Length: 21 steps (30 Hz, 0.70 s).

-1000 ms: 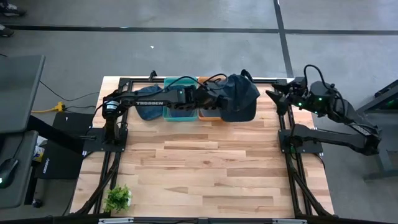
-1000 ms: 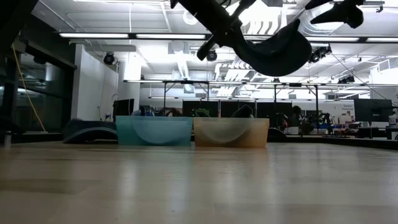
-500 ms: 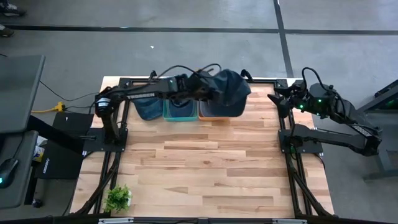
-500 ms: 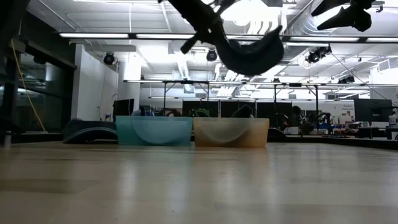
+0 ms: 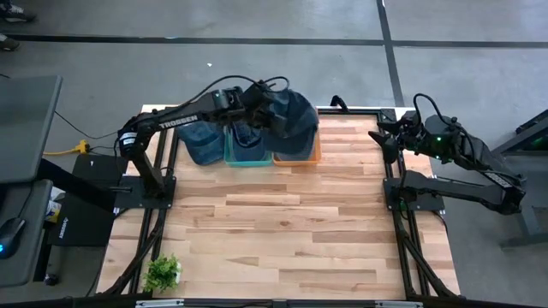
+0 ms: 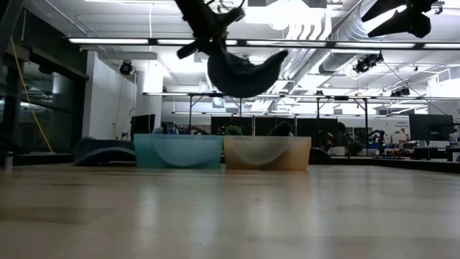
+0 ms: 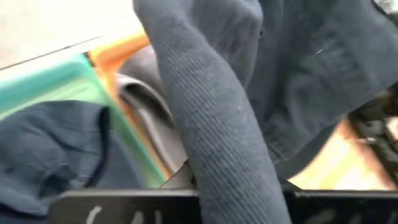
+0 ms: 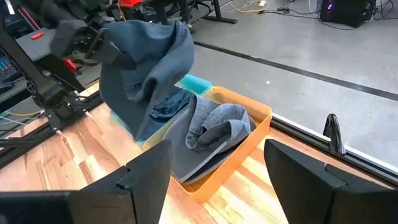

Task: Pick & Place hat
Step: Put the bottom blue cap into the green bin

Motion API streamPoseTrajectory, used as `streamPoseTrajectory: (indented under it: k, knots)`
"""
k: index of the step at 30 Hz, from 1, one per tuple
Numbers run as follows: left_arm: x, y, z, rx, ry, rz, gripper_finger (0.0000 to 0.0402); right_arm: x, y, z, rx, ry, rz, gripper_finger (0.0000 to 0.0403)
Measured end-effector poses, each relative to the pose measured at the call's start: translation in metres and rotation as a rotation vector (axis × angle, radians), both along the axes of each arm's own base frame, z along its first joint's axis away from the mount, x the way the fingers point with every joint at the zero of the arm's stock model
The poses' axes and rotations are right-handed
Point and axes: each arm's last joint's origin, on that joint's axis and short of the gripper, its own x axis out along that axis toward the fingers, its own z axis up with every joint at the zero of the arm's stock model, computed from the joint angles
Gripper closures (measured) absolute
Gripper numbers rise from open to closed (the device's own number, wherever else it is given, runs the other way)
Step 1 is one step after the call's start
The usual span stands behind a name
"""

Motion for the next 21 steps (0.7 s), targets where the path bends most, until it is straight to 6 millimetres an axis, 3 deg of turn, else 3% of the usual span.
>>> streamPoseTrajectory:
  k: [14,21]
  knots:
    - [-0.057,0.039,0.018,0.016,0.105,0.100,0.0396,-0.001,0.000,-0.003,0.014,0.034,0.000,0.0153]
    - [-0.070,0.058,0.019,0.012,0.105,0.149,0.0396,-0.001,0.000,-0.004,0.020,0.034,-0.007,0.0153]
